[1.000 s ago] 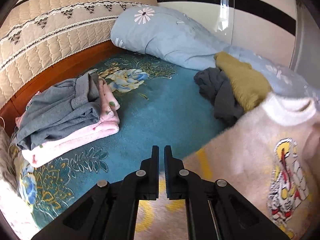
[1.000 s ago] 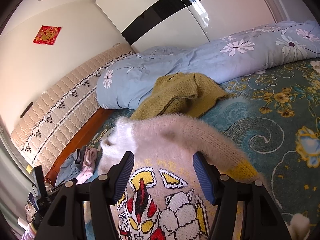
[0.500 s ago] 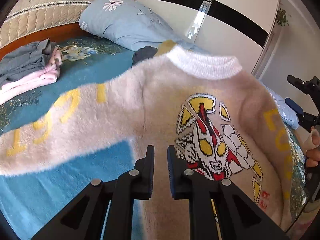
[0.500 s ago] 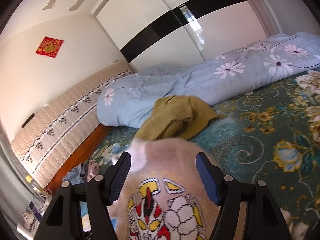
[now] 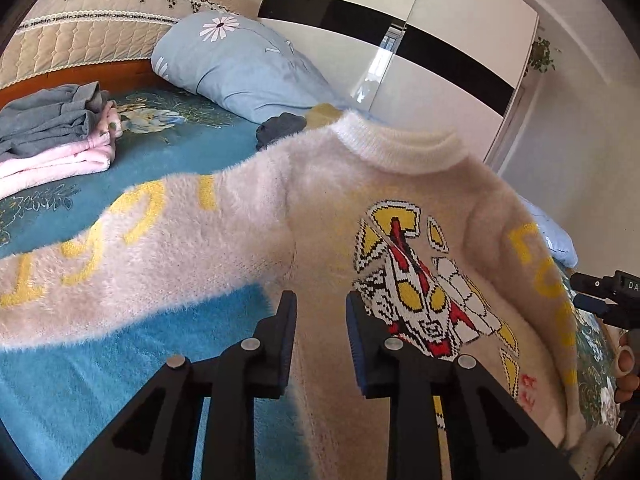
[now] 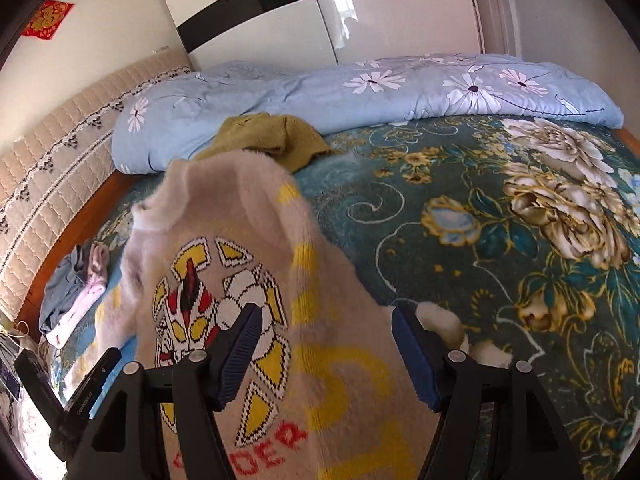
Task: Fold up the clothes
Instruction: 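Spread the pink sweater flat on the bed with both grippers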
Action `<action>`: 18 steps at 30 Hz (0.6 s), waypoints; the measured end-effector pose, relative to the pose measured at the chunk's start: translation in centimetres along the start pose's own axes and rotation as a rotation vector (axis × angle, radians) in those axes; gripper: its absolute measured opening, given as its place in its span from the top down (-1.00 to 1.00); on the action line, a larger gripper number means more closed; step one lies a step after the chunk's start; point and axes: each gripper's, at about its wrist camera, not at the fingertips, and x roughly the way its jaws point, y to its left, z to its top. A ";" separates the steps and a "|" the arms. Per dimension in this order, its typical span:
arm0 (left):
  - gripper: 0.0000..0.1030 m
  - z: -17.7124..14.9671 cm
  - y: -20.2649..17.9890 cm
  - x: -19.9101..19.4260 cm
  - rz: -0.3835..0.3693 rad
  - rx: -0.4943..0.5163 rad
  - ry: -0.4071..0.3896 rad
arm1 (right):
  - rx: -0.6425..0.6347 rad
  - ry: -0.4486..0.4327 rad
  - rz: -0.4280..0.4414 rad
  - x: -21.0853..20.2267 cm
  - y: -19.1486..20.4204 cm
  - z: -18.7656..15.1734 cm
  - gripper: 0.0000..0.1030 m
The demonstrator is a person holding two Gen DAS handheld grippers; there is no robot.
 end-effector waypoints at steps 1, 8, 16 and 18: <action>0.50 0.0 0.1 0.0 -0.004 -0.003 -0.002 | 0.005 0.009 -0.002 0.2 0.1 -0.3 -0.38; 0.48 -0.1 1.0 -0.3 -0.035 -0.021 -0.015 | -0.001 0.076 -0.073 2.0 1.1 -2.6 -0.02; 0.39 -0.1 1.8 -0.1 -0.065 -0.060 -0.008 | -0.049 0.021 -0.231 1.7 0.9 -0.9 0.81; 0.39 -0.1 1.9 -0.1 -0.068 -0.065 -0.005 | -0.077 -0.029 -0.297 1.5 0.8 1.6 0.81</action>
